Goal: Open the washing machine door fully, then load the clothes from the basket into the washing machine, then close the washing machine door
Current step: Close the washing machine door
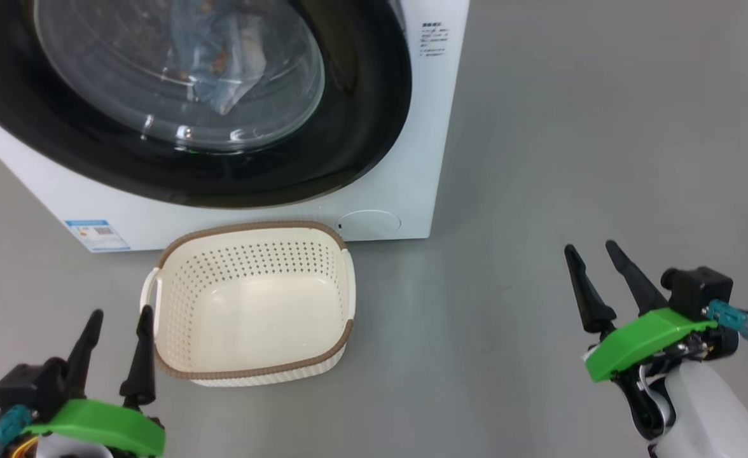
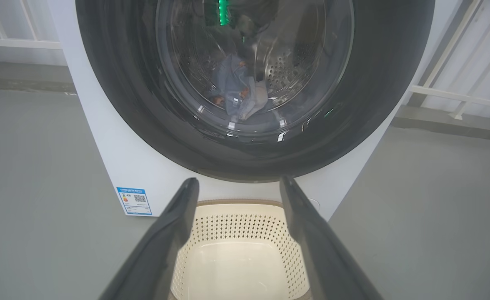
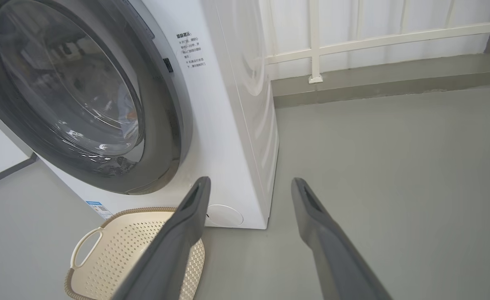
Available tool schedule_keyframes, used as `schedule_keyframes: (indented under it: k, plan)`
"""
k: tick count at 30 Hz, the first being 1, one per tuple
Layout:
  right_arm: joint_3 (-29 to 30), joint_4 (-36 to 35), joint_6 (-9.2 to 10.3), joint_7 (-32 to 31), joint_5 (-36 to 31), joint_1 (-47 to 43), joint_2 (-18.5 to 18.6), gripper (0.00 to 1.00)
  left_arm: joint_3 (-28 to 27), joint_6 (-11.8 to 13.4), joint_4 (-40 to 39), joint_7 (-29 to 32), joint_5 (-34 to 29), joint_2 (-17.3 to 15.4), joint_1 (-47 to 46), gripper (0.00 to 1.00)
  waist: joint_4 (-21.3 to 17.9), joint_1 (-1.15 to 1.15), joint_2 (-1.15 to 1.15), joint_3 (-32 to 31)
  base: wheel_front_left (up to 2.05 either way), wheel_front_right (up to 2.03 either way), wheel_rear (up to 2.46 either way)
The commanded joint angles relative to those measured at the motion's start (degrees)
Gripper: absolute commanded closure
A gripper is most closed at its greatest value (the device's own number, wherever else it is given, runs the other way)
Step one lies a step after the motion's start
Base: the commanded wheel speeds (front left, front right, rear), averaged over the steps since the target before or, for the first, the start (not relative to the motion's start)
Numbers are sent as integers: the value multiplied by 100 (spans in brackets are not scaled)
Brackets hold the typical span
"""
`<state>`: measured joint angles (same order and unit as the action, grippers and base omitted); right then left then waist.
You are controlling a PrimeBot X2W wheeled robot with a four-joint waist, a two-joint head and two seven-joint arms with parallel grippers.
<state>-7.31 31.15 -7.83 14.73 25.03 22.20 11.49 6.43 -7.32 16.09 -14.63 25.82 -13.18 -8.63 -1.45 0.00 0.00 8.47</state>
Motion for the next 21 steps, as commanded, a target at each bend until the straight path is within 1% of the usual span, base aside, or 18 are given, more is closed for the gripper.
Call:
schedule_keyframes:
  k: [1,11,21]
  plan:
    - [-80,-146,34,27,-22,-77,2,0,-236,-17,-83,-37,-69,-196,-31,0,-42,0,0,-41,0,0,0]
    - [149,-163,34,27,-38,-467,4,0,-316,-17,-29,-37,-120,-188,209,0,-181,0,0,-239,0,0,0]
    - [310,-236,34,27,-72,-736,-10,0,-393,-17,-53,-37,-176,-196,309,0,-238,0,0,-292,0,0,0]
